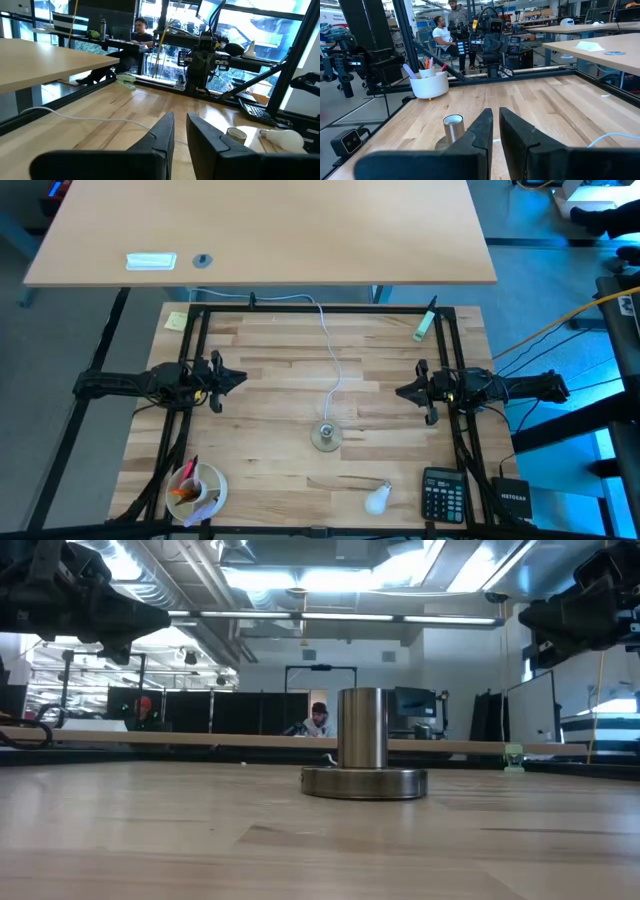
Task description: Screw lightbulb
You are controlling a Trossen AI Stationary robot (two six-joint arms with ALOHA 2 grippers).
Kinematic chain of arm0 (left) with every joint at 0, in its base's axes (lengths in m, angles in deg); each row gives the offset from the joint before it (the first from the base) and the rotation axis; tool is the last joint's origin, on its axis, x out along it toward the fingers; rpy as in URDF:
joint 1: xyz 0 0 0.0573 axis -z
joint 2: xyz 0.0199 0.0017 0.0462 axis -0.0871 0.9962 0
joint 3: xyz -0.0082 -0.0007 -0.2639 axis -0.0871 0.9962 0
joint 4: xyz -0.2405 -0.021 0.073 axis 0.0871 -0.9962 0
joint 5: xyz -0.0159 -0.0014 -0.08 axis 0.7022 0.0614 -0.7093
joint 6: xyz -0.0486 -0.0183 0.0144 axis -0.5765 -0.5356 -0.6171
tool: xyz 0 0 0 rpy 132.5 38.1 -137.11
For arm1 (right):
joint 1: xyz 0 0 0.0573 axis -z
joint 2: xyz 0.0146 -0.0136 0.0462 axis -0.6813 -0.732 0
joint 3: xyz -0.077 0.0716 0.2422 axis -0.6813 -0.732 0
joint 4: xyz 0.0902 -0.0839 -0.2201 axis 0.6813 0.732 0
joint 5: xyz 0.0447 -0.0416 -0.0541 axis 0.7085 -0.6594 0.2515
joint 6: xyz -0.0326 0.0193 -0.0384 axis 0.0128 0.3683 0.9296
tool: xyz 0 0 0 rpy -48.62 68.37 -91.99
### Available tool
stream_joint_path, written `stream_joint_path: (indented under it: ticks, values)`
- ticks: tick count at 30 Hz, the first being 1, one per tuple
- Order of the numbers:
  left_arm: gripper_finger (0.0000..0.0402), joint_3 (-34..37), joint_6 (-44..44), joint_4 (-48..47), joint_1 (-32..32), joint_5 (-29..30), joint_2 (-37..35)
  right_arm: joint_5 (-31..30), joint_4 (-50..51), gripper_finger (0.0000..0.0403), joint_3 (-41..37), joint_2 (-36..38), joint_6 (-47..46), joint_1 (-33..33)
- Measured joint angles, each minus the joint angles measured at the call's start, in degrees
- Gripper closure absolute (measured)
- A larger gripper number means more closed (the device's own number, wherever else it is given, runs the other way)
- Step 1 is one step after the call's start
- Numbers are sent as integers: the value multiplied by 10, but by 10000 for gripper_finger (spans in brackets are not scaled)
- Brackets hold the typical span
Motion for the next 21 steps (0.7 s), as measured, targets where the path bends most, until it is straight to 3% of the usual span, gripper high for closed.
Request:
stream_joint_path:
  ticks: [19, 21]
  values:
    - [361, 0, 4, 0, 0, 0, 0, 0, -1, 365, 0, 0, -2, 0]
    - [361, 0, -34, 1, 0, 0, 0, 0, -15, 365, 0, 0, -44, 0]
